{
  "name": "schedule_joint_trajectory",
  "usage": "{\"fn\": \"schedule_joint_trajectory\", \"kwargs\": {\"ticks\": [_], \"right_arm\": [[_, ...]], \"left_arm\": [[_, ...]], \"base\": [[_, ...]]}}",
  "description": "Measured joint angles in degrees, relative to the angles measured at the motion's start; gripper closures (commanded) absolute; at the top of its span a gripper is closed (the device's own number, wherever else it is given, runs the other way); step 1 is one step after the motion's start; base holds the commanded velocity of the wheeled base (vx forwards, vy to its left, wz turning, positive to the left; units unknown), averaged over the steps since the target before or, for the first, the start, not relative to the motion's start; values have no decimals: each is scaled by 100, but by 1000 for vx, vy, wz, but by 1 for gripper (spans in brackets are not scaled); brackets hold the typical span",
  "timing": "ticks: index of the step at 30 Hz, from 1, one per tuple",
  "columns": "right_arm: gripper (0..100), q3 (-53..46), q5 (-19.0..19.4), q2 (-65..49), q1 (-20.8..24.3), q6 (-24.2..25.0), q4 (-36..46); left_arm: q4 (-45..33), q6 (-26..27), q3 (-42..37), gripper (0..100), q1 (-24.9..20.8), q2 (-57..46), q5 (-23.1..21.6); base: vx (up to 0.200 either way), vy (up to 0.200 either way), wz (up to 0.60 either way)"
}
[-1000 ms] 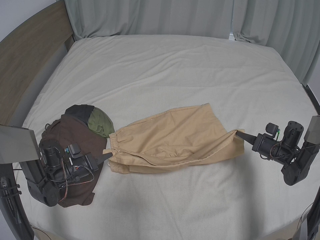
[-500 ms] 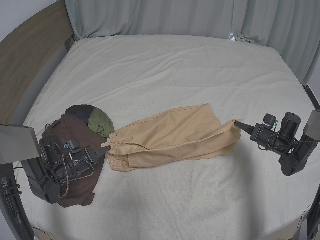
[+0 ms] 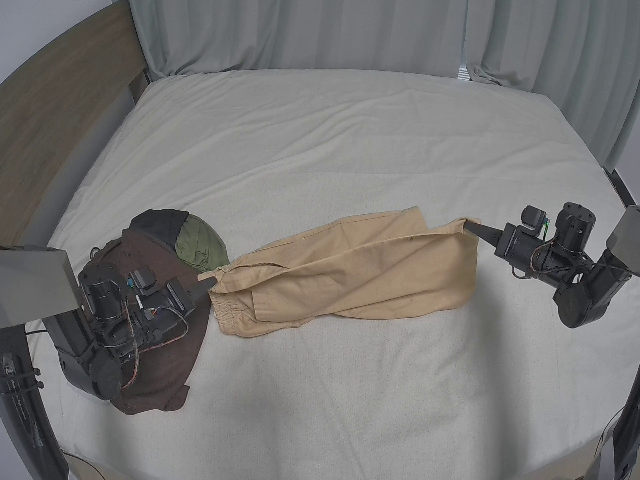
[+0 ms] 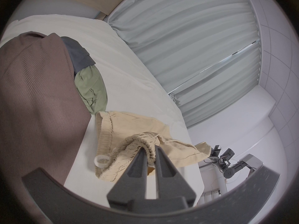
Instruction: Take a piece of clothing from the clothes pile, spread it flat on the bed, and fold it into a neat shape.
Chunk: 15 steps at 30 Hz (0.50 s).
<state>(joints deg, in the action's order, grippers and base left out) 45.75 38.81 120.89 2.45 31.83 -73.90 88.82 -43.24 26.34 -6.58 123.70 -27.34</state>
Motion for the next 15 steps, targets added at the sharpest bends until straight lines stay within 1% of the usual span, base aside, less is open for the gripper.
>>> {"fn": "schedule_joint_trajectory", "kwargs": {"ticks": [15], "right_arm": [[100,877,-4,5,33,-2,873]], "left_arm": [[2,-162,174,100,22,45,113]], "base": [[0,0,0]]}}
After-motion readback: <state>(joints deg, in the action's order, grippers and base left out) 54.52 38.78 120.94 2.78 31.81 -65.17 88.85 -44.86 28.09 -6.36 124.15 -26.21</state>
